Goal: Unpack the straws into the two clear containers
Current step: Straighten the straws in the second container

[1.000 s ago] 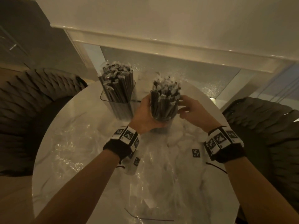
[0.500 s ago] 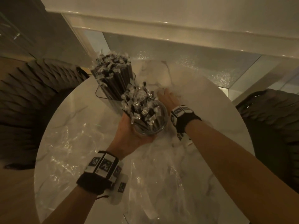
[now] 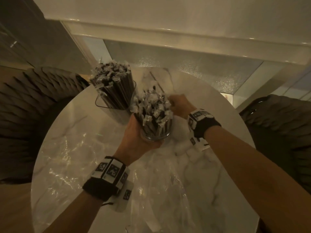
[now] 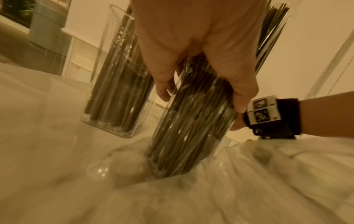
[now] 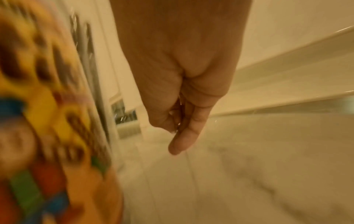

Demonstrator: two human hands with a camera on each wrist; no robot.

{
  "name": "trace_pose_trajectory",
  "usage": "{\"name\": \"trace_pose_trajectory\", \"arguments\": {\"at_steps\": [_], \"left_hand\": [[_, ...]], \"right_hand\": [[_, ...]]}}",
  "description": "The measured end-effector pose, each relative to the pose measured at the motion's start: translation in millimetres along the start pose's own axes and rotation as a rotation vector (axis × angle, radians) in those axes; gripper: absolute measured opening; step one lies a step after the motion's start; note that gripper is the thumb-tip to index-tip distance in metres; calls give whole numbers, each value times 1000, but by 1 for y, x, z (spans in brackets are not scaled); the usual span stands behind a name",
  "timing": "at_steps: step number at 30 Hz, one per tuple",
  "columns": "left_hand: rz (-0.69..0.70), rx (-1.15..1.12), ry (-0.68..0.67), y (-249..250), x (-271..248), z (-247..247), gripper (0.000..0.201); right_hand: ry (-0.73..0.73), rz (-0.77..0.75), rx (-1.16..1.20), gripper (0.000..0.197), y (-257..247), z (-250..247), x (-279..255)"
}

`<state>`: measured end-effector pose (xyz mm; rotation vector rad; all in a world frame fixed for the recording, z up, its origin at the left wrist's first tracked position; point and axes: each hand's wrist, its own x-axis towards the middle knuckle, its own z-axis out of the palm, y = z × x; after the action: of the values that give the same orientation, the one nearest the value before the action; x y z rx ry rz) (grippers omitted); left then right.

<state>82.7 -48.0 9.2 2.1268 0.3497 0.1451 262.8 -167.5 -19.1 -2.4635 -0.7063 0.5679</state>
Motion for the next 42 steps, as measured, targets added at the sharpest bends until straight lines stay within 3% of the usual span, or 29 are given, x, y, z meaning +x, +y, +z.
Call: {"name": "trace_pose_trajectory", "arguments": {"at_steps": [3,6,10,15,17,20,25,28,33,36,39,42], "left_hand": [[-8,-91,1,7,10,8,102],[38,-112,-30,15,24,15,103],[29,-143,-46,24,39,16,111],[20,11,-79,24,36,4,128],[21,-27,-72,22,34,-2,129],[42,-96,-76,24,34,-9,112],[75,-109,-23,36,35,-14,76],[86,-59,17,45,32,-20,74],[59,94,34,51,23,-17,106],[88,123,86,58,22,-2,120],[101,138,114,66,30,3,104],[29,207,43,69,40,-11,66]], "right_hand": [[187,49,191,9,2,-51,-31],[403,-28,282,29,-9,-112,-70],[643,-106,124,19,-36,-179,-124],[748,-185,-136,32,-60,-215,-168],[744,-229,-130,31,-68,-216,-174],[683,-279,-185,24,-83,-194,-163],[215,-292,-197,23,-83,-113,-128],[112,-238,-142,28,-76,-90,-128],[329,-162,272,24,-56,-86,-127],[280,-141,414,22,-62,-72,-128],[301,-178,233,15,-68,-67,-129],[458,-117,340,26,-57,-75,-128]]}}
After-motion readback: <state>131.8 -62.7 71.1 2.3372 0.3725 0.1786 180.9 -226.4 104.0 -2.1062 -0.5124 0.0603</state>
